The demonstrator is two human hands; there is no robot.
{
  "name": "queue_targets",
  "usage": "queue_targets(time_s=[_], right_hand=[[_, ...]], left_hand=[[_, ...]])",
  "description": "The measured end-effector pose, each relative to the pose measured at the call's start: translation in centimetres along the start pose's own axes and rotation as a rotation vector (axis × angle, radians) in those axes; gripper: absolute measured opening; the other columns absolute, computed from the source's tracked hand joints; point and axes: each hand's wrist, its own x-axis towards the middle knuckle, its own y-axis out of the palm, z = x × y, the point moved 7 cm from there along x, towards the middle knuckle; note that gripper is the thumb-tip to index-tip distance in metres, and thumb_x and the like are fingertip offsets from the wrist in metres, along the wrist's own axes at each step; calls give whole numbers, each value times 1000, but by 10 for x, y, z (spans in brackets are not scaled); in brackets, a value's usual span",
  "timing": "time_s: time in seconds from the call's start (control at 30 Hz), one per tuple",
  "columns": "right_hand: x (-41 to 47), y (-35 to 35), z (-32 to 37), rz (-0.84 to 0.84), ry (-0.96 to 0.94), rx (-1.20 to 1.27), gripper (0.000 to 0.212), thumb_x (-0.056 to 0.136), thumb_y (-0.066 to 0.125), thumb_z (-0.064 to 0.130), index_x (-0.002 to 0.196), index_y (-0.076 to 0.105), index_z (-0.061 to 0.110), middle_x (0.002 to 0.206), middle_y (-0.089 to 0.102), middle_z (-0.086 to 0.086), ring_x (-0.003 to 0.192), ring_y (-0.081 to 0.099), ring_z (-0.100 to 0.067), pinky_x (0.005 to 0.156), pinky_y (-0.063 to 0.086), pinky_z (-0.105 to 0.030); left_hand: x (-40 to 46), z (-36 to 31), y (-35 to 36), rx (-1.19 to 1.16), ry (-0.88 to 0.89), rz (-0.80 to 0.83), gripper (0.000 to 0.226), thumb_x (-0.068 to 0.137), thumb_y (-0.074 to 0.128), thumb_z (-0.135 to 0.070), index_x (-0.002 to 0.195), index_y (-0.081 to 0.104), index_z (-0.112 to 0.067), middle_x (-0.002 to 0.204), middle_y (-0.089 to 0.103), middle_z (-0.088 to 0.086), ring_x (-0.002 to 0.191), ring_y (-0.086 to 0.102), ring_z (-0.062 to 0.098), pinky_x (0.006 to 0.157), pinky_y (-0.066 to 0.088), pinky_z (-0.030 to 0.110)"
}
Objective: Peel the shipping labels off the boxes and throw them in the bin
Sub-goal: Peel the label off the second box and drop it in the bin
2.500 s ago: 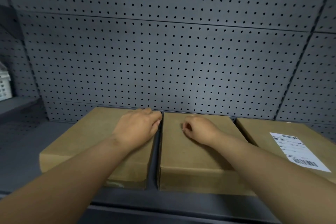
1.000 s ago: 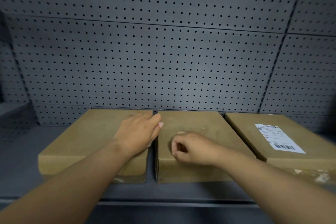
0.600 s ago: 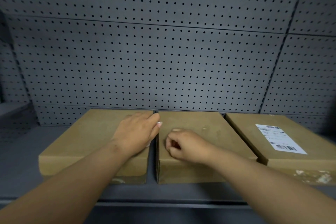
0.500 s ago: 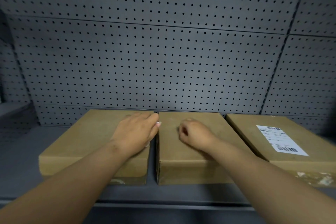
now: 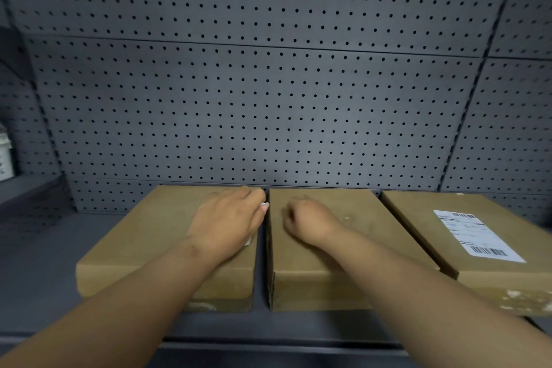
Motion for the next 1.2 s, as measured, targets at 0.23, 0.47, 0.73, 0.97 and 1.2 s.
queue_targets(time_s=[0.23, 0.47, 0.73, 0.97, 1.2], right_hand=[[-7, -9, -39, 8, 243, -70, 23, 91, 44, 16, 99, 62, 6, 111, 62, -17, 100, 60, -32, 76, 44, -28], [-49, -8, 19, 87, -264, 68, 8, 81, 51, 19, 84, 58, 16, 94, 60, -7, 87, 58, -25, 77, 44, -30], [-79, -12, 18, 74, -267, 96, 12, 82, 50, 18, 87, 59, 13, 97, 60, -9, 87, 57, -25, 80, 45, -33], [-79, -74, -99, -116, 326, 107, 16, 87, 51, 19, 86, 61, 7, 86, 65, -10, 78, 60, -26, 64, 45, -30], [-94, -140, -128, -270, 299, 157, 13, 85, 48, 17, 78, 56, 10, 76, 60, -3, 73, 55, -22, 58, 41, -29]], left_hand=[[0, 0, -3, 12, 11, -12, 27, 98, 29, -36, 85, 44, -17, 83, 57, 2, 75, 53, 23, 64, 30, 30], [1, -2, -3, 43, 13, -4, 27, 97, 28, -37, 84, 42, -19, 82, 55, 1, 76, 55, 24, 63, 30, 31], [11, -17, -3, 63, 10, -33, 24, 97, 30, -37, 80, 34, -20, 73, 42, -4, 64, 38, 20, 58, 24, 31], [28, -49, -10, 24, 25, -102, 28, 96, 27, -36, 77, 35, -18, 69, 45, -3, 61, 43, 22, 56, 26, 31], [61, -116, -15, -101, 87, -115, 24, 92, 25, -38, 82, 35, -19, 74, 43, -6, 67, 40, 19, 59, 28, 30]])
